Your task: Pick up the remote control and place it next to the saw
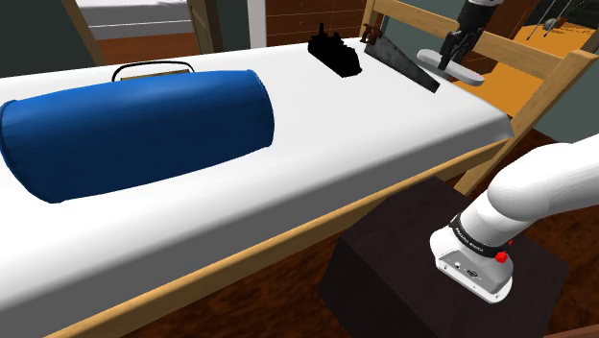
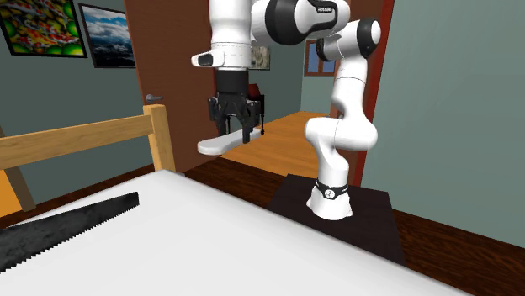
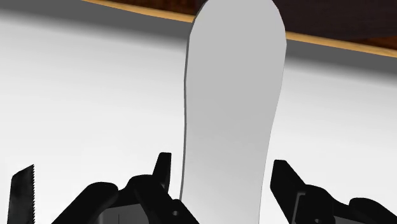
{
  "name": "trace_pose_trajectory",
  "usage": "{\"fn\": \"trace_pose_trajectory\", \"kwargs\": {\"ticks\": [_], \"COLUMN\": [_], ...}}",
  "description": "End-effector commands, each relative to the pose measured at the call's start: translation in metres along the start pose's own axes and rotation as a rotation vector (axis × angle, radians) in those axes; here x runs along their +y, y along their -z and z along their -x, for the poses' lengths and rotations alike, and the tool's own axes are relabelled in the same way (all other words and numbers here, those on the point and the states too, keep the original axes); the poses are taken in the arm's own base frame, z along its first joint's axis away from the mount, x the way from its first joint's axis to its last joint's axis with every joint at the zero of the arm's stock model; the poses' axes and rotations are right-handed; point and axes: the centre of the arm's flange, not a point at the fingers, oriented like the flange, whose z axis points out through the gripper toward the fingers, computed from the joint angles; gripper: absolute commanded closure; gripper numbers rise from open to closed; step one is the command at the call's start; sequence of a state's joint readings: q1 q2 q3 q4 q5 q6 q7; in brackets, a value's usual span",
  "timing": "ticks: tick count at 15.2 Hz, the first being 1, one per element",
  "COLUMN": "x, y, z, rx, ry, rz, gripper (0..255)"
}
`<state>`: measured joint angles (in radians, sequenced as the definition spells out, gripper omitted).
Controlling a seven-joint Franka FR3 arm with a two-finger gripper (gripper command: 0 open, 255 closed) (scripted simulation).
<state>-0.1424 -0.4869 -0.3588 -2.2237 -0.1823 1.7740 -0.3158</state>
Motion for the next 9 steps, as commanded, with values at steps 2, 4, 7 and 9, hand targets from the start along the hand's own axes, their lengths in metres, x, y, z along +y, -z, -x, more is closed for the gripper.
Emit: {"fn": "trace_pose_trajectory", "kwargs": {"ticks": [2, 4, 7, 9], "x": [0.033, 0.058, 0.096, 0.121], "y": [0.001, 0.001, 0.001, 0.000], "z": [-0.009, -0.017, -0.028, -0.035], "rx": [0.000, 0.000, 0.000, 0.000], "ry": [0.000, 0.000, 0.000, 0.000], "rz": [0.000, 0.000, 0.000, 0.000], "gripper": [255, 255, 255, 255]}}
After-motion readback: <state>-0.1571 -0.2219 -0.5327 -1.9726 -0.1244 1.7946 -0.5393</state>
